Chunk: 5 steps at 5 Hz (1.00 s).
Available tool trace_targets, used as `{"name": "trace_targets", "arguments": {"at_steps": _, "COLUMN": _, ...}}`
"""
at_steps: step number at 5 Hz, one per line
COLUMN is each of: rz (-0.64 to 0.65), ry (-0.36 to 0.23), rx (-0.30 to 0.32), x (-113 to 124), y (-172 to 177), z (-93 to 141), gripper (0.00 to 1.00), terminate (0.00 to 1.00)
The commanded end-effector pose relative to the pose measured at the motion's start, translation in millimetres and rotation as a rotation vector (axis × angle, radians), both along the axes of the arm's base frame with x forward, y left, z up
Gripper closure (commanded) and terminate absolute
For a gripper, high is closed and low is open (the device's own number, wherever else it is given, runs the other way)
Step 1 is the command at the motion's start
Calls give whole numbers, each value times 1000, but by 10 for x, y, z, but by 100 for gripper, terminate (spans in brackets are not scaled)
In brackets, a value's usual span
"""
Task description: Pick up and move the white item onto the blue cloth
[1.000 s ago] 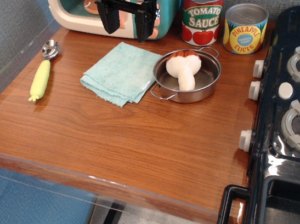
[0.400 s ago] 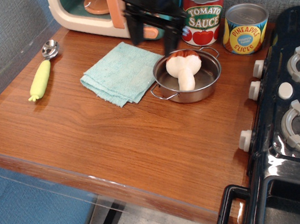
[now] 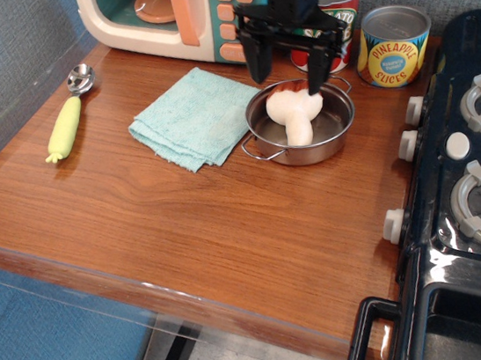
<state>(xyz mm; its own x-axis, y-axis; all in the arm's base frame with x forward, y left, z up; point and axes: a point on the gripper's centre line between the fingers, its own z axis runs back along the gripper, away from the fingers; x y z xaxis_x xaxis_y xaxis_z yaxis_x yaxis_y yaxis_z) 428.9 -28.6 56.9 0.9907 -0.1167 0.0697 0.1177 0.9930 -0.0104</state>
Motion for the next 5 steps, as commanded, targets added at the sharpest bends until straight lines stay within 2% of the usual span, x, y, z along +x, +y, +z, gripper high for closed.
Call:
{"name": "trace_targets", "arguments": {"at_steps": 1, "rz": 21, "ry": -28, "rx": -23, "x": 98, "y": -161, "z": 80, "gripper": 0, "terminate": 0}}
{"name": "trace_targets", "arguments": {"at_steps": 2, "rz": -14, "ry": -25, "rx": -7, "x": 94, "y": -214, "z": 45, "gripper": 0, "terminate": 0}}
{"name": "trace_targets", "arguments": {"at_steps": 3, "rz": -58, "ry": -47, "rx": 20, "x": 105, "y": -228, "z": 154, "gripper": 100, "terminate": 0}}
{"name": "trace_targets", "arguments": {"at_steps": 5, "rz": -151, "ry": -158, "rx": 22, "x": 77, "y": -61, "z": 669, "gripper": 100, "terminate": 0}}
